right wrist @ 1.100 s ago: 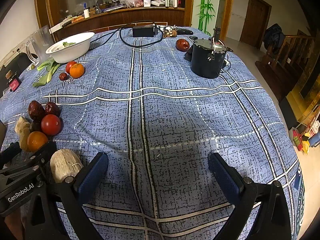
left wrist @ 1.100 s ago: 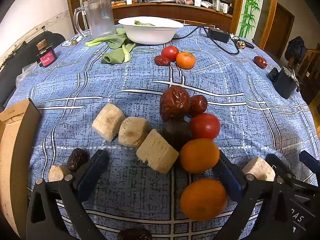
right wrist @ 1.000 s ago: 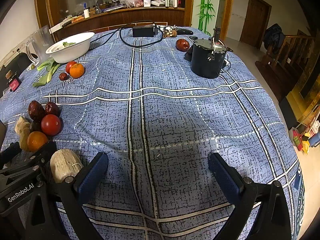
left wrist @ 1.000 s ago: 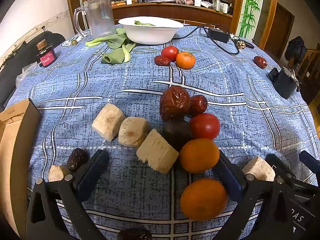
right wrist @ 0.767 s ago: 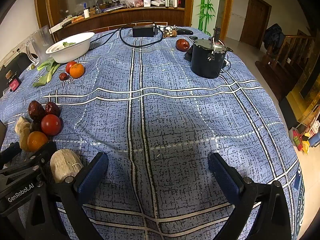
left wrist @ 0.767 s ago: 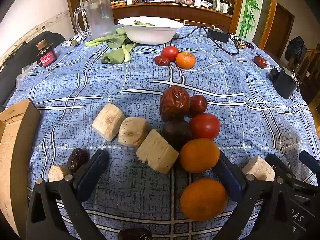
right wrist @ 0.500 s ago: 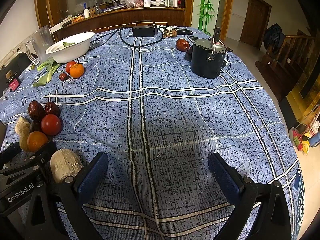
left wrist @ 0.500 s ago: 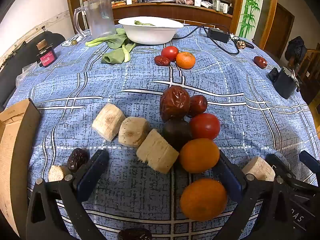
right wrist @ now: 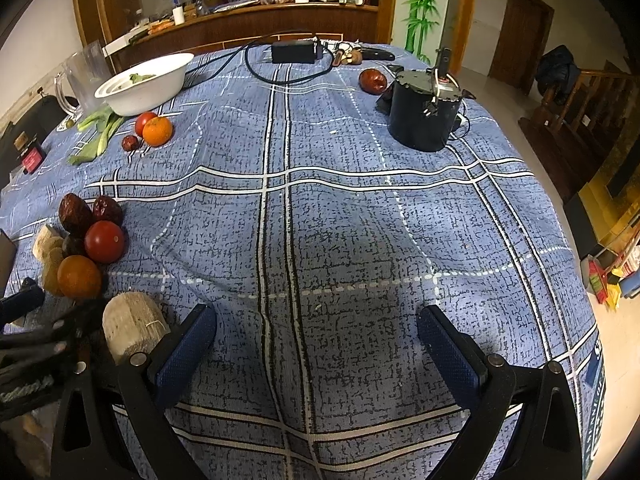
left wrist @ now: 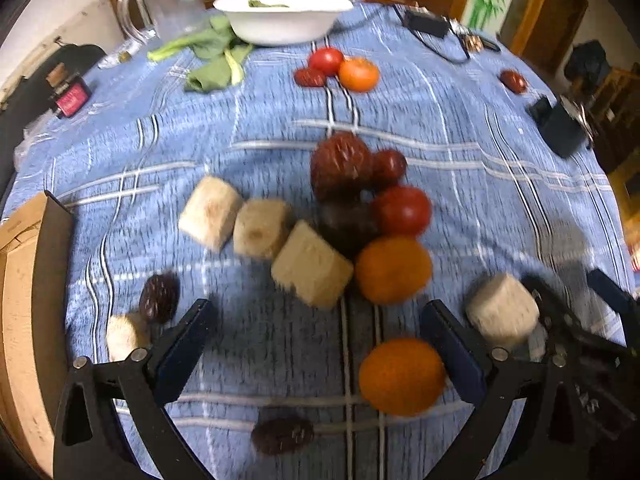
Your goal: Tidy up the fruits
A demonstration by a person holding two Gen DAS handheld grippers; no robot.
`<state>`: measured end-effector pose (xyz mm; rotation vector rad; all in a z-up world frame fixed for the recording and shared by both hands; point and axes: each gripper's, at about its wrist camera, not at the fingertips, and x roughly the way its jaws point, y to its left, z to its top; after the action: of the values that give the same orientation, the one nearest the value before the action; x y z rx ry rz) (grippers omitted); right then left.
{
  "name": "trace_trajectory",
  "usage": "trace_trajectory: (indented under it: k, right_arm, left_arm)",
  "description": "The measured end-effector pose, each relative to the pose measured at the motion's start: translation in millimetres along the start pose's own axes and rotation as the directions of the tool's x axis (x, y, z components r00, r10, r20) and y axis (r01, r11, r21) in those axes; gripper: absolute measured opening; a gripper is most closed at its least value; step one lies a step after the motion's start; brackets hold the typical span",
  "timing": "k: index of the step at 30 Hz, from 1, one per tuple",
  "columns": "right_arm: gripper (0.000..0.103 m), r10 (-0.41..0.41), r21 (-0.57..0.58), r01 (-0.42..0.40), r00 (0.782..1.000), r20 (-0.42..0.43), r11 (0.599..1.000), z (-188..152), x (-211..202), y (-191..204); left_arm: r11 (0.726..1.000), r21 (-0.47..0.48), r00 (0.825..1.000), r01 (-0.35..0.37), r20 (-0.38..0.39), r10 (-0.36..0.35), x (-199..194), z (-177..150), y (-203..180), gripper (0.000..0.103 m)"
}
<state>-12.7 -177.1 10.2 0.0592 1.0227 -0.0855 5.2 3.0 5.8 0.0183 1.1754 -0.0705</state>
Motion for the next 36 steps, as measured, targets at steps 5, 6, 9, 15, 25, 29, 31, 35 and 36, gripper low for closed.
trace_trajectory:
  k: [5,6,9,15,25,29,31,35,36]
  right_arm:
    - [0.101,-0.010,0.027,0.009,0.999,0.035,1.000,-2,-20,2]
    - [0.101,-0.023,0.016,0.022,0.998,0.061,1.000,-3,-29,5]
    - [0.101,-0.019,-0.006,0.020,0.992,0.129,1.000,1,-60,14]
    - [0.101,-0.026,-0.014,0.029,0.985,0.170,0.999,-4,-102,31]
    - [0.102,0.013,0.068,-0.027,0.980,0.199,0.997,-36,-139,42]
    - [0.102,0.003,0.080,-0.022,0.974,0.227,0.997,-45,-149,51]
    - [0.102,-0.001,0.082,-0.018,0.973,0.230,0.996,-47,-150,52]
    - [0.102,-0.009,0.090,-0.012,0.974,0.228,0.996,-52,-151,55]
    - [0.102,-0.011,0.091,-0.010,0.973,0.230,0.996,-53,-151,56]
  left_arm:
    - [1.000,0.001,0.998,0.022,0.067,-0.022,-47,-14,15,0.079]
    - [1.000,-0.004,0.996,0.023,0.086,-0.023,-57,-15,20,0.080]
    - [0.998,-0.044,0.990,0.052,0.135,-0.046,-91,-24,35,0.080]
    - [0.997,-0.055,0.977,0.045,0.209,-0.033,-138,-36,49,0.080]
    - [0.999,0.049,0.948,-0.018,0.318,0.002,-185,-60,50,0.080]
    - [0.998,0.065,0.938,-0.028,0.346,0.004,-195,-61,55,0.080]
    - [0.997,0.066,0.933,-0.042,0.360,0.015,-199,-62,58,0.080]
    - [0.996,0.069,0.930,-0.048,0.368,0.019,-201,-64,61,0.080]
    - [0.996,0.073,0.930,-0.048,0.368,0.018,-201,-65,62,0.080]
